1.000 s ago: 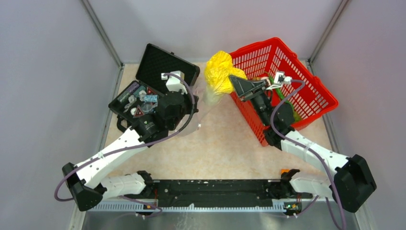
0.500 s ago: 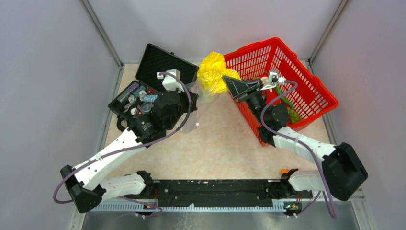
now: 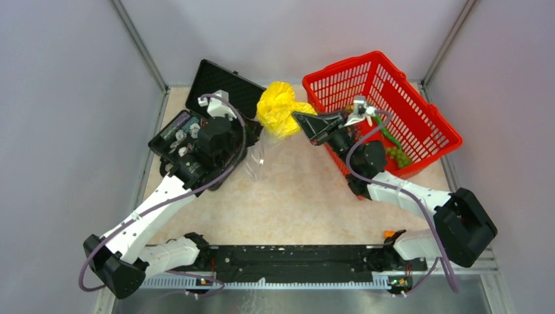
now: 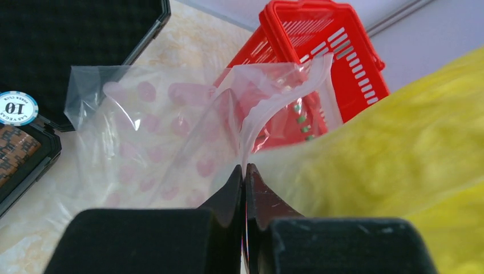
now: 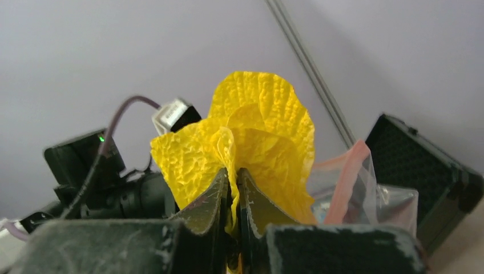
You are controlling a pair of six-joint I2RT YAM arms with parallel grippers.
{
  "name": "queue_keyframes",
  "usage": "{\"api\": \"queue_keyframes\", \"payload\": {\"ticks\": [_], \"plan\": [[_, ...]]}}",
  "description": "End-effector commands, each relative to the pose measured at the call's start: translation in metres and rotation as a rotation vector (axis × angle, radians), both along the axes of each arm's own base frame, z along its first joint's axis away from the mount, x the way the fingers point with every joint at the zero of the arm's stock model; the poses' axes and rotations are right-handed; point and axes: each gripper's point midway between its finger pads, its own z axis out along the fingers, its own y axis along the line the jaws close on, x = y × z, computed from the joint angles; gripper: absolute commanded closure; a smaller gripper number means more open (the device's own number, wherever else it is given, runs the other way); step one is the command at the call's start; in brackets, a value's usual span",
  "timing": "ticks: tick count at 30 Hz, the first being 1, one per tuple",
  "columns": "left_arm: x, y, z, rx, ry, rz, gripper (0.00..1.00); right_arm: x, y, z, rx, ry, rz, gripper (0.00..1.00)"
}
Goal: Place the food in the zip-top bag and seal the zipper
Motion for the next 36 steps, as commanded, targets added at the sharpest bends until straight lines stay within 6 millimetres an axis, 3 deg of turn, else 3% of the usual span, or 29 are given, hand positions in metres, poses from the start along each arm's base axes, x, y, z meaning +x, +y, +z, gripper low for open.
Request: {"api": "queue_keyframes", "payload": {"ticks": [1, 2, 7, 10, 17, 20, 22, 25, 31, 36], "plan": [[0.001, 0.004, 0.034, -0.157, -0.074, -0.028, 1.00, -0.005, 0.032, -0.002, -0.208, 0.002, 0.082, 0.92], [0.001, 0.004, 0.035, -0.165, -0.076, -0.033, 1.00, 0.001, 0.034, -0.007, -0.256, 0.031, 0.071, 0.89], [-0.001, 0.002, 0.037, -0.182, -0.079, -0.057, 1.00, 0.008, 0.032, -0.016, -0.368, 0.074, 0.023, 0.43], [-0.001, 0.007, 0.038, -0.188, -0.084, -0.043, 1.00, 0.014, 0.031, -0.018, -0.473, 0.096, -0.007, 0.33], [-0.001, 0.023, 0.039, -0.167, -0.100, 0.009, 1.00, 0.006, 0.008, 0.003, -0.616, 0.084, -0.080, 0.28], [-0.002, 0.023, 0.037, -0.168, -0.100, 0.009, 1.00, 0.016, -0.010, -0.001, -0.638, 0.166, -0.177, 0.29], [-0.002, 0.022, 0.037, -0.169, -0.100, 0.002, 1.00, 0.024, -0.022, -0.013, -0.657, 0.236, -0.226, 0.31], [-0.003, 0.022, 0.036, -0.161, -0.100, -0.004, 1.00, 0.032, -0.023, -0.042, -0.732, 0.347, -0.207, 0.31], [-0.003, 0.021, 0.031, -0.153, -0.092, -0.009, 1.00, 0.017, 0.006, -0.092, -0.861, 0.425, 0.002, 0.32], [-0.003, 0.018, 0.028, -0.149, -0.086, -0.026, 1.00, 0.021, 0.019, -0.110, -0.940, 0.450, 0.019, 0.35]]}}
